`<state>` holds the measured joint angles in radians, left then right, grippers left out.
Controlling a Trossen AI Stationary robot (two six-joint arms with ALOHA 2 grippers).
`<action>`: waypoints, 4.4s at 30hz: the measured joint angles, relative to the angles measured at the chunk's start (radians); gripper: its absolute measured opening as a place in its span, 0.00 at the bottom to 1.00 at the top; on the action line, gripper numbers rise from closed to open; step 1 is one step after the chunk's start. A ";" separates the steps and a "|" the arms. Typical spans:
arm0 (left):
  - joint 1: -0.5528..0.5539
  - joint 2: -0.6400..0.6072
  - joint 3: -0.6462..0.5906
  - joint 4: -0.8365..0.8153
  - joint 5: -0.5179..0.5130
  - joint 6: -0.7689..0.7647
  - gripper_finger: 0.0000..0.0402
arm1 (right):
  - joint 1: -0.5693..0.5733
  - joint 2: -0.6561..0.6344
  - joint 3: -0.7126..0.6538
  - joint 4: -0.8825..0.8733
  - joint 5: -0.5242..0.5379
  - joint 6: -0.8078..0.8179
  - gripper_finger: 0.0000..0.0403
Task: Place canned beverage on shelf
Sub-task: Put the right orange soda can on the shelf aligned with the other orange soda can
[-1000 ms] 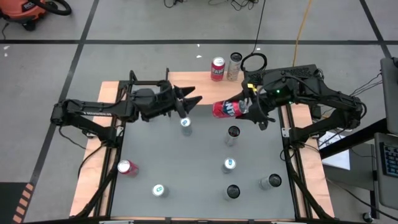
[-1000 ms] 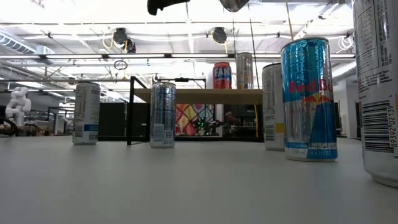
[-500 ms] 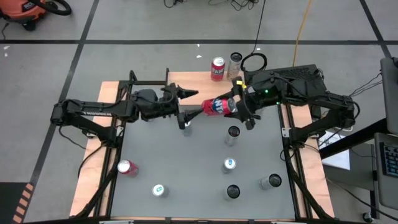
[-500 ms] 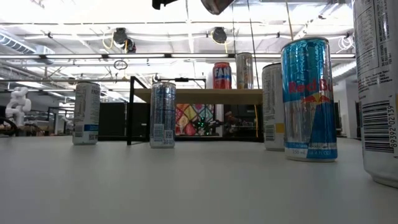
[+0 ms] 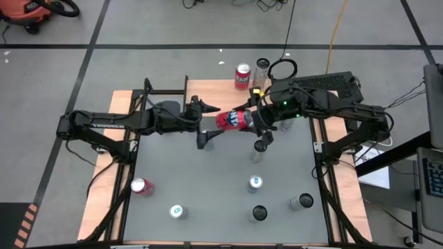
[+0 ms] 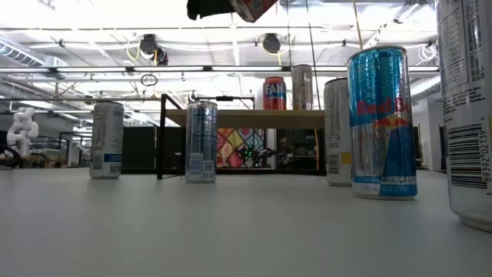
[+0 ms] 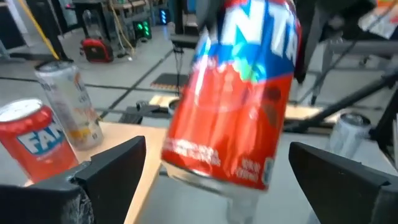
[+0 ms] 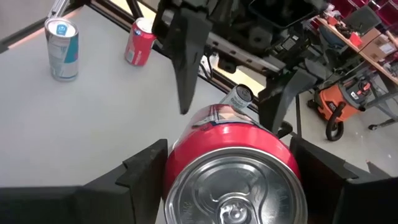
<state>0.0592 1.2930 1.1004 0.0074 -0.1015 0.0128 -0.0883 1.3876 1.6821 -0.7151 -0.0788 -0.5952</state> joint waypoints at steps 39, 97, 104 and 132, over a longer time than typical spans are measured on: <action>0.021 0.007 0.000 0.011 0.032 0.014 0.76 | -0.002 0.050 0.000 0.105 -0.026 0.212 0.71; -0.119 0.013 0.012 0.383 -0.694 0.289 0.76 | 0.010 0.077 -0.083 0.651 0.411 1.195 0.79; -0.114 0.024 0.012 0.387 -0.707 0.285 0.76 | -0.040 0.087 -0.083 0.716 0.335 1.191 0.79; -0.109 0.025 0.012 0.293 -0.686 0.120 0.97 | -0.094 0.076 -0.084 0.710 0.276 1.116 0.60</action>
<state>-0.0496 1.3178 1.1126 0.3004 -0.7878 0.1328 -0.1820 1.4635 1.5978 -0.0049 0.1974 0.5209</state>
